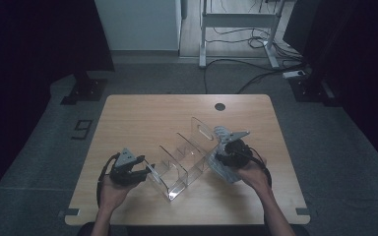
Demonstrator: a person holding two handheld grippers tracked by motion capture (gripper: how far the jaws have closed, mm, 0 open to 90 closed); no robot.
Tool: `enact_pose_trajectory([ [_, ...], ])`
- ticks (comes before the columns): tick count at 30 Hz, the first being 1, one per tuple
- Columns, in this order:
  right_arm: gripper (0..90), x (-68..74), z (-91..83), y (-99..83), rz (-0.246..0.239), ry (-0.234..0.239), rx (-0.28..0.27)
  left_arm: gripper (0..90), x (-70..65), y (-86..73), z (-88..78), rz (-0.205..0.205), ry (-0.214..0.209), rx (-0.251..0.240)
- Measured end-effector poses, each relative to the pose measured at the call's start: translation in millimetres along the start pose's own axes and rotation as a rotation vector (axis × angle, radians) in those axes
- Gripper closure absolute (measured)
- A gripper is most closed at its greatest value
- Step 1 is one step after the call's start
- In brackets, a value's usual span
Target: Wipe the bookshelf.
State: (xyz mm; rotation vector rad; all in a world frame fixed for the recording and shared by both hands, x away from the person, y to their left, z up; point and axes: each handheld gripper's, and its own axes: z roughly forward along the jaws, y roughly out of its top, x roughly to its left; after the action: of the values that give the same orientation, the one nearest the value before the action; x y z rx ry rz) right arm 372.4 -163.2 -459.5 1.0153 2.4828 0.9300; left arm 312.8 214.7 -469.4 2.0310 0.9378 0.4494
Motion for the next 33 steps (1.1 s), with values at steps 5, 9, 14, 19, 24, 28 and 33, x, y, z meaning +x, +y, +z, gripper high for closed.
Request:
enact_pose_trajectory([
  [5,65.1,6.9,-0.3,1.7,-0.024,0.018,0.003,45.2,-1.7,1.1,1.0,0.002,0.002,0.004],
  [9,65.2,13.2,1.1,3.4,-0.048,0.032,0.006,45.2,-2.3,1.9,1.8,0.003,0.004,0.004],
  [14,65.1,20.8,2.3,5.3,-0.069,0.05,0.006,45.2,-3.5,2.8,2.9,0.001,0.01,0.005],
  [19,65.1,28.3,4.0,7.3,-0.084,0.062,0.003,45.2,-3.9,3.5,3.8,0.0,0.014,0.005],
  [24,65.1,33.6,4.7,8.1,-0.091,0.083,0.001,45.2,-4.1,4.0,4.5,-0.002,0.019,0.004],
  [28,65.1,38.3,5.7,9.2,-0.1,0.099,0.001,45.2,-4.3,4.3,5.4,-0.006,0.025,0.002],
  [33,65.0,45.2,6.4,10.7,-0.11,0.126,0.0,45.2,-4.5,4.8,6.3,-0.012,0.033,0.001],
])
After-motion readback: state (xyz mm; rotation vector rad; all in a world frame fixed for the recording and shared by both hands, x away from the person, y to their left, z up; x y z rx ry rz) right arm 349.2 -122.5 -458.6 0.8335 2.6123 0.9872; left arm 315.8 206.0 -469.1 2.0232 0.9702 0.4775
